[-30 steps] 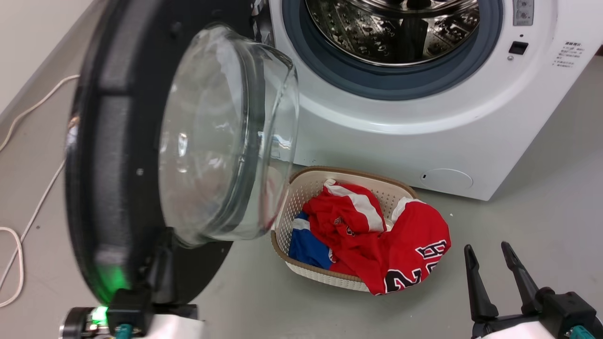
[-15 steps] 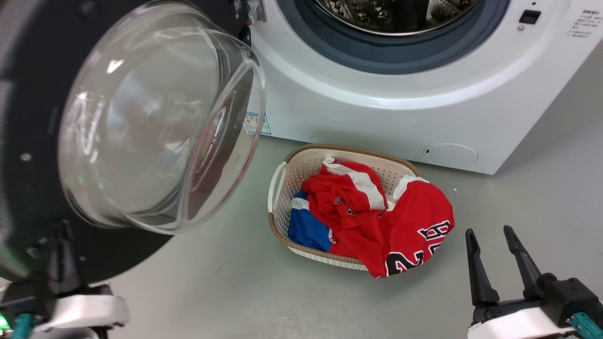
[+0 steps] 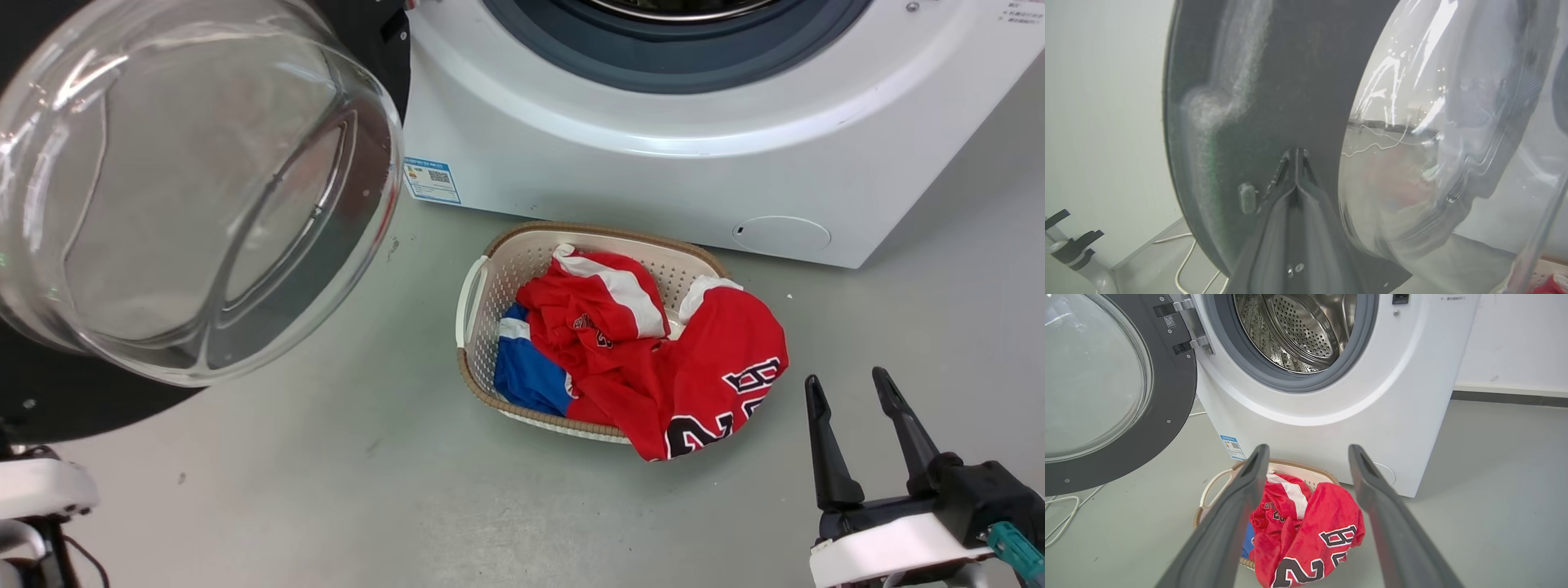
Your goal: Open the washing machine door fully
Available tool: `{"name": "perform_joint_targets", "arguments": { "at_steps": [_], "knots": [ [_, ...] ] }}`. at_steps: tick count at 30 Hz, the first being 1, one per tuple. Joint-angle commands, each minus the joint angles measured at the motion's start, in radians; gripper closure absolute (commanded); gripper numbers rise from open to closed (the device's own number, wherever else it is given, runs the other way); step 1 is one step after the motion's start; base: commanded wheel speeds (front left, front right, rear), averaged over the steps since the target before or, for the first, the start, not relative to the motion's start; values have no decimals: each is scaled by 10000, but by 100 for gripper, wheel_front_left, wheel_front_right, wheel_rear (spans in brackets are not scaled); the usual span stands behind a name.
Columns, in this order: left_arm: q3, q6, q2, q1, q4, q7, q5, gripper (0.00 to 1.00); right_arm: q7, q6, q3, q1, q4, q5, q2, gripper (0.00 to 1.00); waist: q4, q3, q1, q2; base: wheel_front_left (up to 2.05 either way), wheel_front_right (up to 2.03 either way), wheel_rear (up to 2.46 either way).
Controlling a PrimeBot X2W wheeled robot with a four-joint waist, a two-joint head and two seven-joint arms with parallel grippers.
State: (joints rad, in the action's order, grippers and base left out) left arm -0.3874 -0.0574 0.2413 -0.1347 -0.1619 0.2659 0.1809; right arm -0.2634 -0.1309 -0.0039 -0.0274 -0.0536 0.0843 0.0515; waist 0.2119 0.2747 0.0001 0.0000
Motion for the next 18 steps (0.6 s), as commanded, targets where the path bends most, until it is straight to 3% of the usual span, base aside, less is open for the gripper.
{"name": "perform_joint_targets", "arguments": {
  "at_steps": [1, 18],
  "knots": [
    [-286, 66, 183, -285, -276, -26, 79, 100, -18, 3, -23, 112, 13, -62, 2, 0, -34, 65, -1, 0, 0, 0, 0],
    [-1564, 996, 1171, -2495, -2794, -26, -191, 100, -18, 3, -20, 423, -10, -187, 208, 0, -155, 587, -1, 0, 0, 0, 0]
  ]
}}
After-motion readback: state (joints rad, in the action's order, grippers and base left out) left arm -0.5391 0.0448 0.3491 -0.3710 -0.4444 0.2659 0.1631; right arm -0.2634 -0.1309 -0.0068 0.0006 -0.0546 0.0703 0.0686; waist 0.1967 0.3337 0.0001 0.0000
